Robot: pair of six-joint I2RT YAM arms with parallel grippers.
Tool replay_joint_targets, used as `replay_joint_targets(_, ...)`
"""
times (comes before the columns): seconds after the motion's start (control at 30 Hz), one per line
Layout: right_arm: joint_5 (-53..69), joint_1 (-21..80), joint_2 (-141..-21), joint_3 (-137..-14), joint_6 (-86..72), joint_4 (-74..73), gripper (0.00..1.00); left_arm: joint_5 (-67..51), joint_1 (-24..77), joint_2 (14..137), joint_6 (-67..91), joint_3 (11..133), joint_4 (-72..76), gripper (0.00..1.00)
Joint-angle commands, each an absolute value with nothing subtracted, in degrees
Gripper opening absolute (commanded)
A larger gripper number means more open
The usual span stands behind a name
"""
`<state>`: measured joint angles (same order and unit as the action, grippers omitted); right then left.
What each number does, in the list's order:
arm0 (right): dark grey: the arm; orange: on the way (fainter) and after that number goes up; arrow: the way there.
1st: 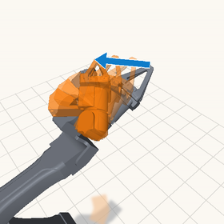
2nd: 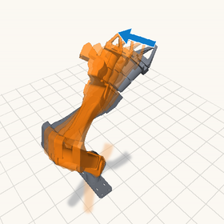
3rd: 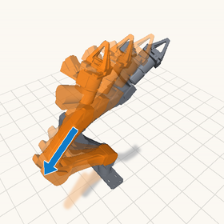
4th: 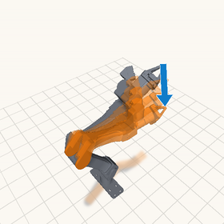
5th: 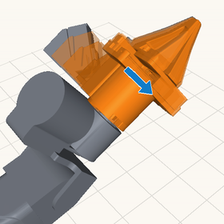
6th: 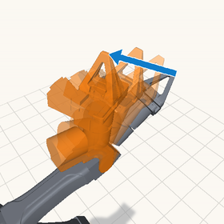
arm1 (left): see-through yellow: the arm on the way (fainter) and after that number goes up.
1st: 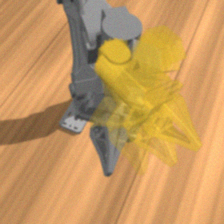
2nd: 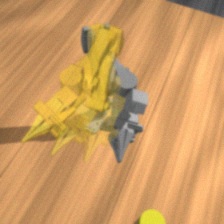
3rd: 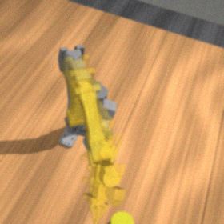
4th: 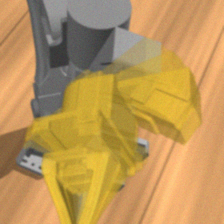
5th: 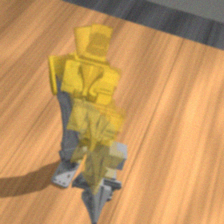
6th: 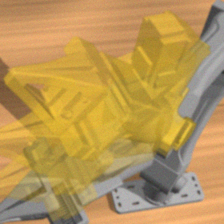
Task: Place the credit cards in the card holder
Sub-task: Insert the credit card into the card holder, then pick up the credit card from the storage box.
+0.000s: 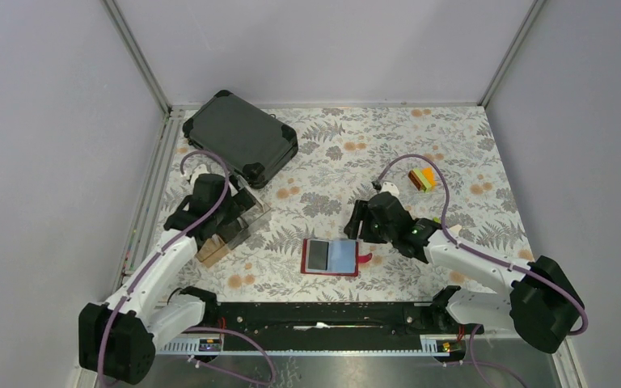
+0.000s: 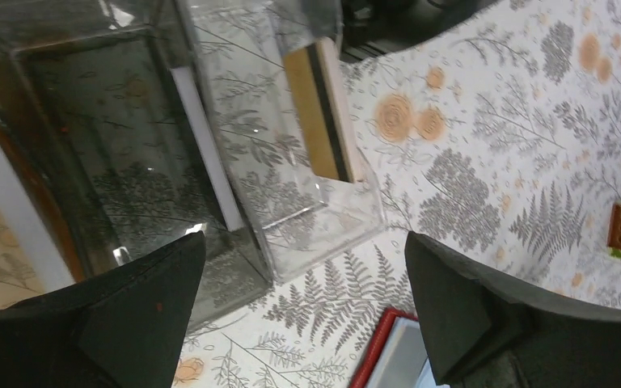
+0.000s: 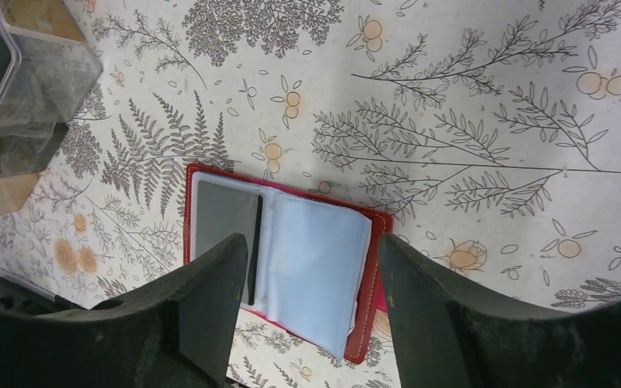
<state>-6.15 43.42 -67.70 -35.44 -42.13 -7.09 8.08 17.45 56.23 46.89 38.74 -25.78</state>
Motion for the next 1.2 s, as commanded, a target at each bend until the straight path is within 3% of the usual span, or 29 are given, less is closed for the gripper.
replay_joint_targets(0.0,-5.2,42.2,-65.6,-34.1,-40.4,-6.3,0.68,5.4,12.7,57.5,44.8,37.7,-23.5,0.99)
replay_joint_targets(0.17,-3.5,41.9,-65.8,-32.9,-41.0,-4.9,0.68,1.7,8.1,60.9,44.3,36.1,-18.3,0.97)
replay_joint_targets(0.67,-2.2,41.4,-65.7,-32.5,-41.8,-4.8,0.68,-4.4,4.6,67.1,42.7,34.3,-11.3,0.73)
replay_joint_targets(1.17,-1.4,41.4,-66.0,-32.4,-42.1,-4.8,0.67,-4.2,4.0,64.2,42.3,34.3,-10.7,0.56)
